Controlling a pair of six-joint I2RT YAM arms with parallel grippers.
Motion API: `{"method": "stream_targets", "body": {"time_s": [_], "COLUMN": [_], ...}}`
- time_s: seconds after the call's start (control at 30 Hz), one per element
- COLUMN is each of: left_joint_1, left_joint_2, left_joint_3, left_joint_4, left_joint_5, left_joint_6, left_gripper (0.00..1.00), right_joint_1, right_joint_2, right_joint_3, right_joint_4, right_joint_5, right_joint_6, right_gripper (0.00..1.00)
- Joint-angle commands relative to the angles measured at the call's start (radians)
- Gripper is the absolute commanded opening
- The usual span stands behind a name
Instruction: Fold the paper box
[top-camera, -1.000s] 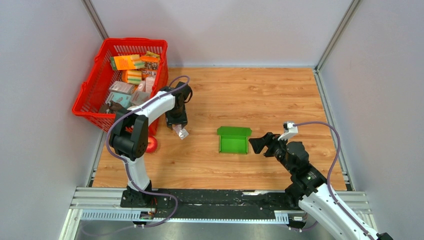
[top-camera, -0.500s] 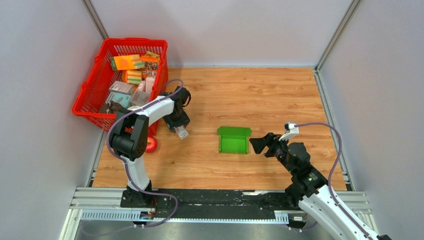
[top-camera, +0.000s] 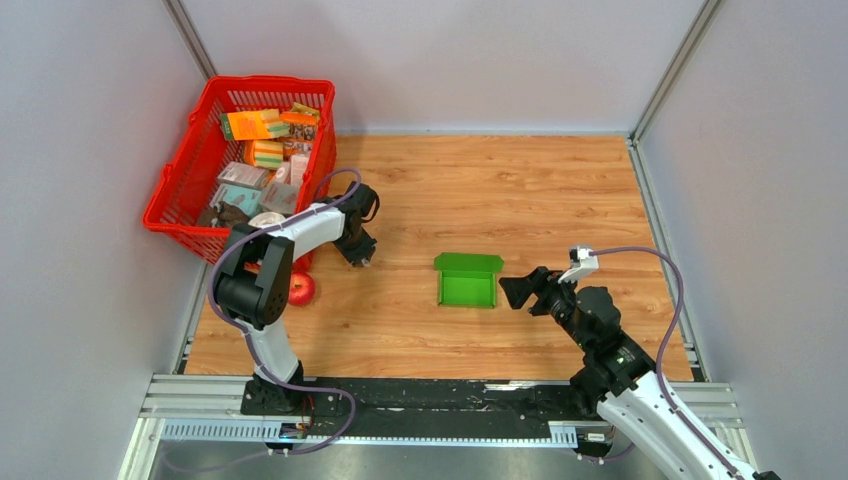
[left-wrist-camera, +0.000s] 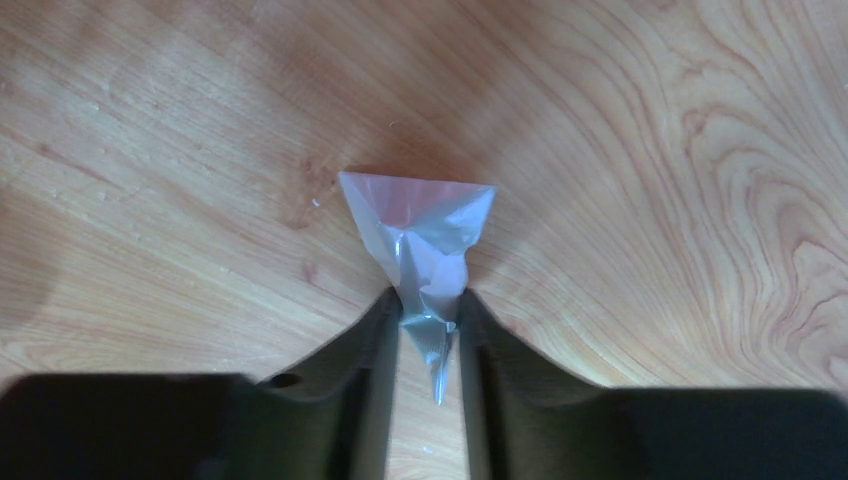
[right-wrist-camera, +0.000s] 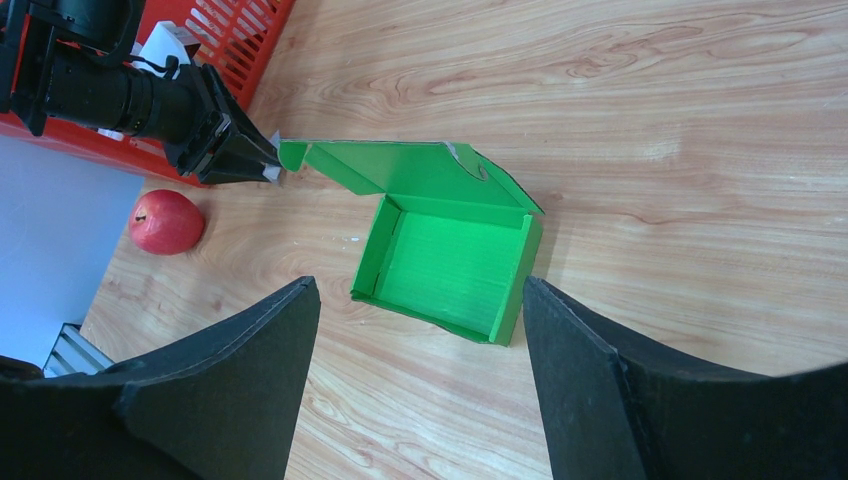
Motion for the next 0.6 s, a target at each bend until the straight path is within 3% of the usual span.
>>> {"method": "stream_targets", "body": {"time_s": [0.0,0.17,0.4,0.5,0.57], "left_joint_1": [0.014,0.009,-0.057,-0.120,-0.173], "left_joint_2": [-0.030,-0.066,-0.211,-0.300,-0.349], "left_joint_3": [-0.022,0.001,0.048,0.024,-0.004], "left_joint_4": [0.033,0.007,-0.030,0.023,0.118], "left_joint_5": [-0.010,-0.044,-0.039,0.069,0.229], "left_joint_6": [0.004,0.088,0.324,0.439,0.510], "left_gripper": [0.22,0.12,0.08,0.07,0.07], "right_joint_1": [-0.001,-0.001,-0.001,-0.001,-0.001], "right_joint_2": [-0.005,0.017,0.040,0.064,0.087], "right_joint_3": [-0.004,-0.004,-0.004,-0.001,0.005], "right_joint_4": [0.023,0.025,0.029,0.034,0.029], "right_joint_5": [0.015,0.010,0.032,0.048,0.056], "right_joint_6": [-0.012,-0.012,-0.024,-0.026,-0.024], "right_gripper": [0.77,0.77,0.77,0.77,0.77]}}
